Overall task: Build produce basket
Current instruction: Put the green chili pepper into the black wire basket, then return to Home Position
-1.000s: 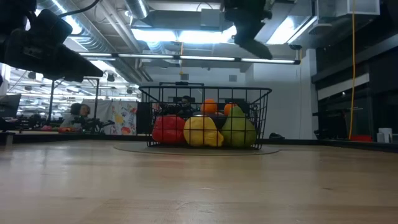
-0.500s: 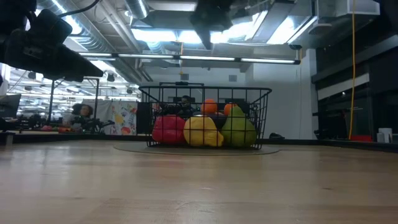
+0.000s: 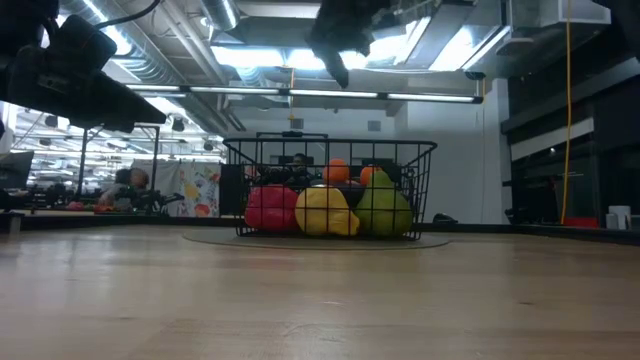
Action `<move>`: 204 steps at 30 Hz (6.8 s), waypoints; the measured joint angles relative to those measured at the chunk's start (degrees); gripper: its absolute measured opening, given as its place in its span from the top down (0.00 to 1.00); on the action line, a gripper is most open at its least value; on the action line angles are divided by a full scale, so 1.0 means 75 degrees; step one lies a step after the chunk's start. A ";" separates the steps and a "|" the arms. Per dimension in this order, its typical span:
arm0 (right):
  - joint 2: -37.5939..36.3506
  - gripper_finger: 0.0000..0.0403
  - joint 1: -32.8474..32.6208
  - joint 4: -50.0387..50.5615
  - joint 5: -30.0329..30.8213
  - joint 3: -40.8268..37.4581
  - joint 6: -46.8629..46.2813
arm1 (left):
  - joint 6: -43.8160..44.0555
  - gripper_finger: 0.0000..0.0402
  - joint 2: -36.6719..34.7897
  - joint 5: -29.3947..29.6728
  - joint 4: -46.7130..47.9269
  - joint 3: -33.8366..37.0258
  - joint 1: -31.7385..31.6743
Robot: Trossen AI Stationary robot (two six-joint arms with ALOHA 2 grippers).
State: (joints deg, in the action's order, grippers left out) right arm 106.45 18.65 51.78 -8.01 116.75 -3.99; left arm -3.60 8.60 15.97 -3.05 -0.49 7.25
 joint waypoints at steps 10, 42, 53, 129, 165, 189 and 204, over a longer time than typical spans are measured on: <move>0.0279 0.65 0.0001 -0.0064 0.0522 0.0000 0.0000 | 0.0000 0.99 0.0003 0.0001 0.0000 0.0000 0.0001; 0.0640 0.37 -0.0026 0.0393 0.1321 0.0000 -0.0845 | 0.0000 0.99 0.0003 0.0003 0.0000 0.0000 0.0000; 0.0621 0.36 -0.0202 0.2508 0.1012 0.0000 -0.2098 | 0.0000 0.99 0.0002 0.0003 0.0000 0.0000 0.0000; -1.0111 0.36 -0.5362 -0.6875 0.1836 -1.3711 -0.0956 | 0.0005 0.99 -0.0006 -0.0431 0.0058 0.0003 0.0000; -1.4200 0.36 -0.4395 -0.7148 0.0568 -1.5513 0.0801 | 0.0002 0.99 -0.0006 -0.0428 0.0058 0.0003 0.0002; -1.4148 0.36 -0.4395 -0.7121 0.0574 -1.5507 0.0786 | 0.0003 0.99 -0.0006 -0.0431 0.0058 0.0003 0.0000; -1.4148 0.36 -0.4395 -0.7121 0.0577 -1.5507 0.0779 | 0.0003 0.99 -0.0006 -0.0428 0.0058 0.0003 0.0000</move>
State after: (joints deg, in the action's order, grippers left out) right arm 0.34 -14.31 -1.63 -3.68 0.45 1.85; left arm -3.57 8.56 12.75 -2.61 -0.47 7.25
